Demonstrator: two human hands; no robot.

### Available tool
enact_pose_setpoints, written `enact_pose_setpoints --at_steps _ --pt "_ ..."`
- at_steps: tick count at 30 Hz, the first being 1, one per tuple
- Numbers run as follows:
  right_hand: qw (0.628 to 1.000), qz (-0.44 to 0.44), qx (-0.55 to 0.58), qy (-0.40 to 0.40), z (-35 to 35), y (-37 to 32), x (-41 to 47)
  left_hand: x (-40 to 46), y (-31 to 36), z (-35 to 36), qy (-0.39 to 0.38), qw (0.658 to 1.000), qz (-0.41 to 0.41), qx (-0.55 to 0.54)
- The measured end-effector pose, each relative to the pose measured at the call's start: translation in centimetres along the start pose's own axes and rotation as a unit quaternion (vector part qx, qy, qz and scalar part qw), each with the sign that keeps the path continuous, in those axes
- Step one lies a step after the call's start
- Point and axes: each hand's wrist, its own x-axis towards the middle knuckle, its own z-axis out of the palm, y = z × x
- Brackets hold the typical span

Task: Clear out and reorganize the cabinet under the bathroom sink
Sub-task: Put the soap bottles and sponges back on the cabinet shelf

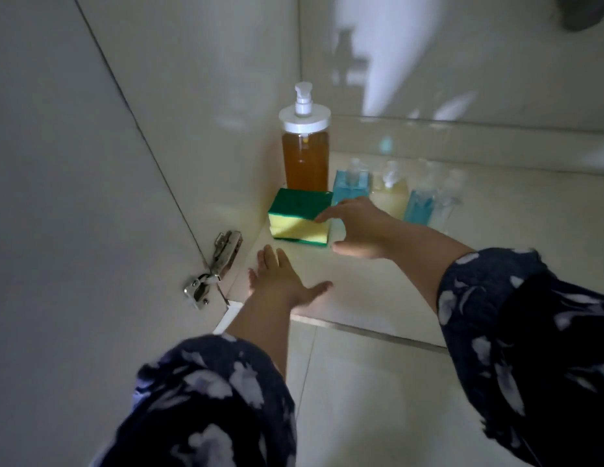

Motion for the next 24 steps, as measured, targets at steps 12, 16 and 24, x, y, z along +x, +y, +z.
enact_pose_setpoints --at_steps 12,16,24 --pt "0.981 0.065 0.127 -0.131 7.9 -1.0 -18.3 -17.4 -3.2 7.6 0.002 0.985 0.11 -0.132" --pt "0.965 0.088 0.125 -0.214 13.7 -0.6 -23.3 -20.2 -5.6 11.8 -0.03 0.985 0.079 -0.149" --pt "0.96 0.116 0.195 -0.162 21.1 -2.2 -27.4 -21.8 -6.4 17.9 -0.061 0.981 0.078 -0.169"
